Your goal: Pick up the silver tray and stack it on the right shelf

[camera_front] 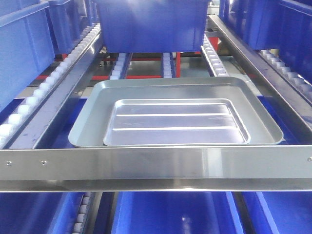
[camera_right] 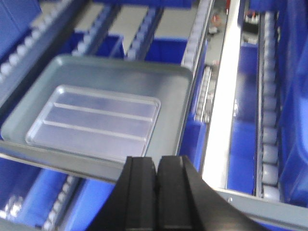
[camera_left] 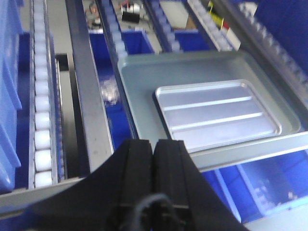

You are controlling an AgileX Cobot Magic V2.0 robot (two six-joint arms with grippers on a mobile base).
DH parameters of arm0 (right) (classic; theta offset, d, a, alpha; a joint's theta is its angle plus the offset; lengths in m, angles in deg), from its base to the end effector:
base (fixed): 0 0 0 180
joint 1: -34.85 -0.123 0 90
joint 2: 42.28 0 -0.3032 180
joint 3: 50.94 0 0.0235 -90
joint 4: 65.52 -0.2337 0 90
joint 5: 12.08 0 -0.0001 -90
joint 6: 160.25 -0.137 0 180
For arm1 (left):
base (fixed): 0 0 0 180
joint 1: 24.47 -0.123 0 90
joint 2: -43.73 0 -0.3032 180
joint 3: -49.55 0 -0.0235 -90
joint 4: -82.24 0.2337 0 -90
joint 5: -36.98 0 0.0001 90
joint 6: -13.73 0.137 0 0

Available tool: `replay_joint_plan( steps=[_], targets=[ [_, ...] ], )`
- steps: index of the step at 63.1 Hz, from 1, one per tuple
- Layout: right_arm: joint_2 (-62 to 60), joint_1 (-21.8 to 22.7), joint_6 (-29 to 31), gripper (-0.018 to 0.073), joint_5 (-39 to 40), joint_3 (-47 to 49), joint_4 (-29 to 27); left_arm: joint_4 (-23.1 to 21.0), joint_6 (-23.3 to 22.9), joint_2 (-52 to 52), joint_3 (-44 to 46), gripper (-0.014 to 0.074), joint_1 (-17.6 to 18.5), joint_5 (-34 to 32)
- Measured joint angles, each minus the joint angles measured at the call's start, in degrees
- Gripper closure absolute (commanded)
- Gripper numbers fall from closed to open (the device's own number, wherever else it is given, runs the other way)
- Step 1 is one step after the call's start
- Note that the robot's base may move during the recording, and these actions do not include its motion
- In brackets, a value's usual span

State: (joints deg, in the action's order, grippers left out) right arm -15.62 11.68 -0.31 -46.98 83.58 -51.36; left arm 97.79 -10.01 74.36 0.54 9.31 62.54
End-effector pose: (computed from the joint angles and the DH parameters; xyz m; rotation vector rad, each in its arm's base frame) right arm 0.0760 0.0117 0.3151 -0.1419 1.8531 0.2530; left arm 0.0891 -0.0405 0.3087 0.3035 1.8160 -0.4289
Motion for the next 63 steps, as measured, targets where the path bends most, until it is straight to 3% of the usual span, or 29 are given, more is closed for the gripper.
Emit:
replay_joint_plan(
  steps=[12,53,57,63],
  targets=[
    [-4.9,0.0,0.0,0.0507,0.0,0.0,0.0,0.1,0.0,-4.9,0.0,0.0689,0.0,0.7],
    [-4.9,0.0,0.0,0.0507,-0.4,0.0,0.0,-0.9,0.1,-4.9,0.0,0.0689,0.0,1.1],
    [-4.9,0.0,0.0,0.0507,-0.4,0.0,0.0,-3.5,3.3,-4.9,0.0,0.0689,-0.3,1.7],
    [-4.9,0.0,0.0,0.0507,-0.4,0.0,0.0,-9.4,13.2,-5.7,-0.1,0.0689,-2.7,2.3]
  ],
)
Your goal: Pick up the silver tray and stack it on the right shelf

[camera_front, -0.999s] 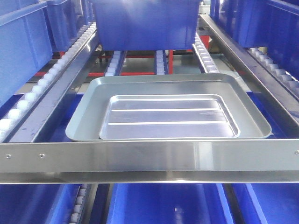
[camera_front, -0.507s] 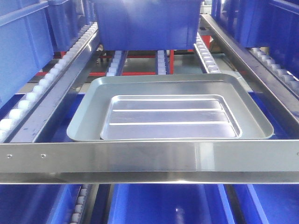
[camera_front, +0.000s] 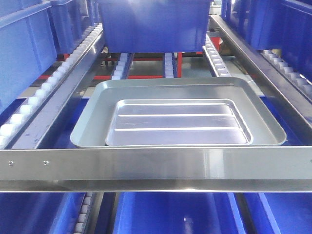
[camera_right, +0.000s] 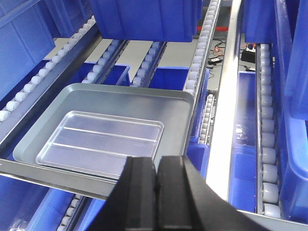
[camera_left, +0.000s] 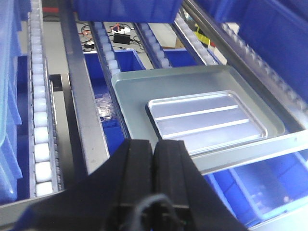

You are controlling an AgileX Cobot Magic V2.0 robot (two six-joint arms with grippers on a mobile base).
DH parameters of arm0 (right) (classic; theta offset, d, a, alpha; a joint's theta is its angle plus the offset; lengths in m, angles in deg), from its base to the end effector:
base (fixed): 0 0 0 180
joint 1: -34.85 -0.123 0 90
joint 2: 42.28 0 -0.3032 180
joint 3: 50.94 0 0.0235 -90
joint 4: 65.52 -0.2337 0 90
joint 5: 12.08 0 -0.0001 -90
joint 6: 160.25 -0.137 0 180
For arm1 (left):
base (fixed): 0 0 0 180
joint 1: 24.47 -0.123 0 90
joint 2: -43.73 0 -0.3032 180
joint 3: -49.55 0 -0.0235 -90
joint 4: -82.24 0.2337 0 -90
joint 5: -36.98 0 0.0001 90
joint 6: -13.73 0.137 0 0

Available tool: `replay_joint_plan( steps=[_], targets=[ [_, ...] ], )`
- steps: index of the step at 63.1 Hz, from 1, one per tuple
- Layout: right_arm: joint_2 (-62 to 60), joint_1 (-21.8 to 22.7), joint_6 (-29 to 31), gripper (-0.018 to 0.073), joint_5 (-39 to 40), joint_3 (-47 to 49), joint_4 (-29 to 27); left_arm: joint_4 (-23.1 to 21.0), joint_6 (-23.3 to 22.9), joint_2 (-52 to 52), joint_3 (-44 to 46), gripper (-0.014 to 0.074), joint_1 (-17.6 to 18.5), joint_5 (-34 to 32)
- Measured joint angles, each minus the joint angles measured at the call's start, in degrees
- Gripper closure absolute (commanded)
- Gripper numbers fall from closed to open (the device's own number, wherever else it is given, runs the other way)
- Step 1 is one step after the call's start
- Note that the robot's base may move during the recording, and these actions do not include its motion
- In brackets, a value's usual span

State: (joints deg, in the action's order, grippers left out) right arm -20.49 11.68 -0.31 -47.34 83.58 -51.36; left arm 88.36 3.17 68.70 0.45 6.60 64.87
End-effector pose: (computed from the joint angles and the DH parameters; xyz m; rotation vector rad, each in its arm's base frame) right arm 0.0607 0.0049 0.3199 -0.1264 1.7765 0.2726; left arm 0.0698 -0.0340 0.3096 0.3672 1.7575 -0.4106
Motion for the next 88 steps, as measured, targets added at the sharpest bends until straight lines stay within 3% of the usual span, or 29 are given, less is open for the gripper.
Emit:
replay_joint_plan(
  steps=[8,16,24,32,39,47,88],
  targets=[
    [0.0,0.0,0.0,0.0507,0.0,0.0,0.0,-4.2,6.0,-2.3,-2.5,0.0689,-6.9,-2.0],
    [0.0,0.0,0.0,0.0507,0.0,0.0,0.0,-8.4,11.4,-7.0,-8.6,0.0689,-16.5,-5.9],
    [0.0,0.0,0.0,0.0507,0.0,0.0,0.0,-11.1,13.2,-12.8,-15.2,0.0689,-24.2,-8.7],
    [0.0,0.0,0.0,0.0507,0.0,0.0,0.0,-11.7,13.6,-17.7,-21.8,0.0689,-28.8,-11.4],
    [0.0,0.0,0.1,0.0507,0.0,0.0,0.0,-11.8,13.8,-18.2,-28.7,0.0689,-29.7,-17.5],
    [0.0,0.0,0.1,0.0507,0.0,0.0,0.0,-12.0,13.8,-18.3,-30.2,0.0689,-29.8,-20.9],
    [0.0,0.0,0.1,0.0507,0.0,0.0,0.0,-12.2,13.9,-18.3,-30.3,0.0689,-29.8,-21.3]
  ],
)
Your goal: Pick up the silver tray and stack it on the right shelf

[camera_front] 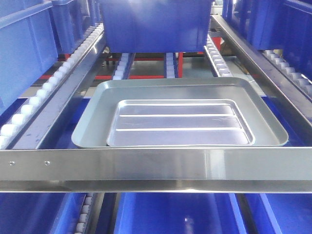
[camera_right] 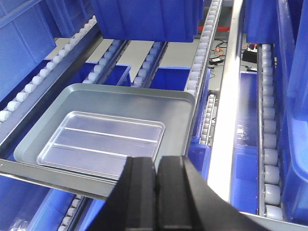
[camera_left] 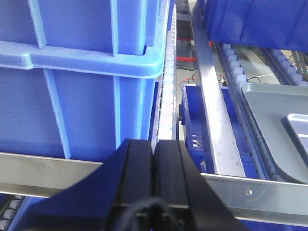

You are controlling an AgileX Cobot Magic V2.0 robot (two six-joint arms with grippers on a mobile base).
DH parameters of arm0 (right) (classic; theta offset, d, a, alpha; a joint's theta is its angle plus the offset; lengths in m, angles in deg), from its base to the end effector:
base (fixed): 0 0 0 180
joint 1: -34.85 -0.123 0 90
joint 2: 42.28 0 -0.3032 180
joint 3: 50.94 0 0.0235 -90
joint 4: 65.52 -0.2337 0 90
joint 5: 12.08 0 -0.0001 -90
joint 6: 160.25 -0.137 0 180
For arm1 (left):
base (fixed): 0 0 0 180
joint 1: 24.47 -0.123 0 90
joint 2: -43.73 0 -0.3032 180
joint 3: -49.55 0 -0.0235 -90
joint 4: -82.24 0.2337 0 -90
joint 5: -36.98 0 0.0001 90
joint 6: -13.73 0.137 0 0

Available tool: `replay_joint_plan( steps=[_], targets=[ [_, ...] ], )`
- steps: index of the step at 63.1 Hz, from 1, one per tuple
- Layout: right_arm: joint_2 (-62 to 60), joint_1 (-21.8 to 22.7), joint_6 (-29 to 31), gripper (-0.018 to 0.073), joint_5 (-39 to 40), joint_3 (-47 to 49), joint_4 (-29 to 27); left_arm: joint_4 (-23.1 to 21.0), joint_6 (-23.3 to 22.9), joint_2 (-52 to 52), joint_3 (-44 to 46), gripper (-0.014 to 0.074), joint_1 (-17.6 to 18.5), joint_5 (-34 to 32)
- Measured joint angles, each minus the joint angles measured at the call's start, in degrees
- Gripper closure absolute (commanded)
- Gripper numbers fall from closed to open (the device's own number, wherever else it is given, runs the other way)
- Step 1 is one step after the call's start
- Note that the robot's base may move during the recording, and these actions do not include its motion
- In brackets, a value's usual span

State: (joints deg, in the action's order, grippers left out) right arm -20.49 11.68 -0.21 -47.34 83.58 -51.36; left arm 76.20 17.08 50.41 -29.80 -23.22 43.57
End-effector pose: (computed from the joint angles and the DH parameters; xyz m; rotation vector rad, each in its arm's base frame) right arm 0.0607 0.0049 0.3199 -0.1279 1.7763 0.2713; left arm 0.0672 -0.0031 0.1916 -0.0104 1.6162 -0.0623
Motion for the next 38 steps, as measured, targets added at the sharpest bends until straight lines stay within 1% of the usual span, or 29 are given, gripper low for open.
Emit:
replay_joint_plan(
  steps=[23,28,31,38],
  targets=[
    [0.0,0.2,0.1,0.0507,0.5,-0.3,0.0,0.0,0.0,0.0,0.0,0.0689,0.0,0.0],
    [0.0,3.5,2.5,0.0507,2.7,-2.0,-0.7,0.0,0.0,0.0,0.0,0.0689,0.0,0.0],
    [0.0,6.6,4.3,0.0507,4.2,-3.2,-2.1,0.0,0.0,0.0,0.0,0.0689,0.0,0.0],
    [-0.9,14.0,11.4,0.0507,9.2,-7.4,-7.7,0.0,0.0,0.0,0.0,0.0689,0.0,0.0]
  ],
)
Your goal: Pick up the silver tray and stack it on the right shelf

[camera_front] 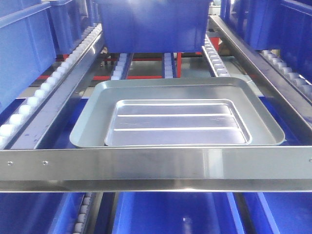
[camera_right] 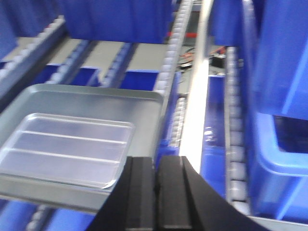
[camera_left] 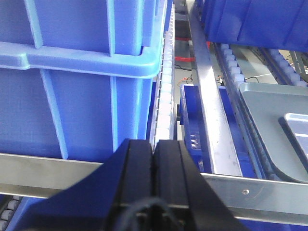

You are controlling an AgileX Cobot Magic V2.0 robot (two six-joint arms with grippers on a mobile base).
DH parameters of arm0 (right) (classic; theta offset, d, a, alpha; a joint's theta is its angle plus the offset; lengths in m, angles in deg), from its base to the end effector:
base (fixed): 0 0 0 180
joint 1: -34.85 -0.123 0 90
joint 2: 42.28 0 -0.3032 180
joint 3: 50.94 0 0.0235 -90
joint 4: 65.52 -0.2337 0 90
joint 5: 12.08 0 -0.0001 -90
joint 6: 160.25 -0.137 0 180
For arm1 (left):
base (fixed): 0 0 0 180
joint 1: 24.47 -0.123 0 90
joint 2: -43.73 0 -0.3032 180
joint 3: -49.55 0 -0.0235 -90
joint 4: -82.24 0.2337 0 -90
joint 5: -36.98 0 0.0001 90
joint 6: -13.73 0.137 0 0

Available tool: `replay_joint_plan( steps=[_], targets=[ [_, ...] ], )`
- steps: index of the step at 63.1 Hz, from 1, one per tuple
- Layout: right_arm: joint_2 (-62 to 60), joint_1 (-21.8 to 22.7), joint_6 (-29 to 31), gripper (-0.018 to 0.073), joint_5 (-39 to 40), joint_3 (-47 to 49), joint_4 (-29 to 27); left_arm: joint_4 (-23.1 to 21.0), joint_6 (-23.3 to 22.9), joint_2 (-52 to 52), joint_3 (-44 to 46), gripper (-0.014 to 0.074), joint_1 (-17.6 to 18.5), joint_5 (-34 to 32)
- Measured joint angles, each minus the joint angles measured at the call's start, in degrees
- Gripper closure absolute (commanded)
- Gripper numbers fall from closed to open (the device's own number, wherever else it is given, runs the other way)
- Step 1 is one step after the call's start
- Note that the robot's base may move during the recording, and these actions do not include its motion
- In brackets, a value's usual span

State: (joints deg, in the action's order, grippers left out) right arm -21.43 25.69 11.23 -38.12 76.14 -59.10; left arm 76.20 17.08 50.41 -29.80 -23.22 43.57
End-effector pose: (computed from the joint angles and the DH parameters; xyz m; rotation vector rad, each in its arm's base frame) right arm 0.0695 0.0044 0.2957 -0.0613 1.7395 0.1098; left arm 0.0672 -0.0031 0.1916 -0.0104 1.6162 -0.0623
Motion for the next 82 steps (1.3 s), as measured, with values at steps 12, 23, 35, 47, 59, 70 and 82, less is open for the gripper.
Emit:
replay_joint_plan(
  steps=[12,23,35,47,59,70,82],
  targets=[
    [-8.0,10.1,8.5,0.0507,8.9,-10.3,-5.1,0.0,0.0,0.0,0.0,0.0689,0.0,0.0],
    [-13.8,14.3,9.0,0.0507,12.7,-19.5,-5.7,0.0,0.0,0.0,0.0,0.0689,0.0,0.0],
    [-14.1,14.8,9.2,0.0507,19.0,-26.4,-5.7,0.0,0.0,0.0,0.0,0.0689,0.0,0.0],
    [-14.1,14.8,9.2,0.0507,21.1,-26.4,-5.8,0.0,0.0,0.0,0.0,0.0689,0.0,0.0],
    [-14.1,14.8,9.3,0.0507,21.1,-26.4,-5.8,0.0,0.0,0.0,0.0,0.0689,0.0,0.0],
    [-14.1,14.8,9.3,0.0507,21.1,-26.4,-5.8,0.0,0.0,0.0,0.0,0.0689,0.0,0.0],
    [-14.1,14.8,9.3,0.0507,21.1,-26.4,-5.9,0.0,0.0,0.0,0.0,0.0689,0.0,0.0]
  ],
)
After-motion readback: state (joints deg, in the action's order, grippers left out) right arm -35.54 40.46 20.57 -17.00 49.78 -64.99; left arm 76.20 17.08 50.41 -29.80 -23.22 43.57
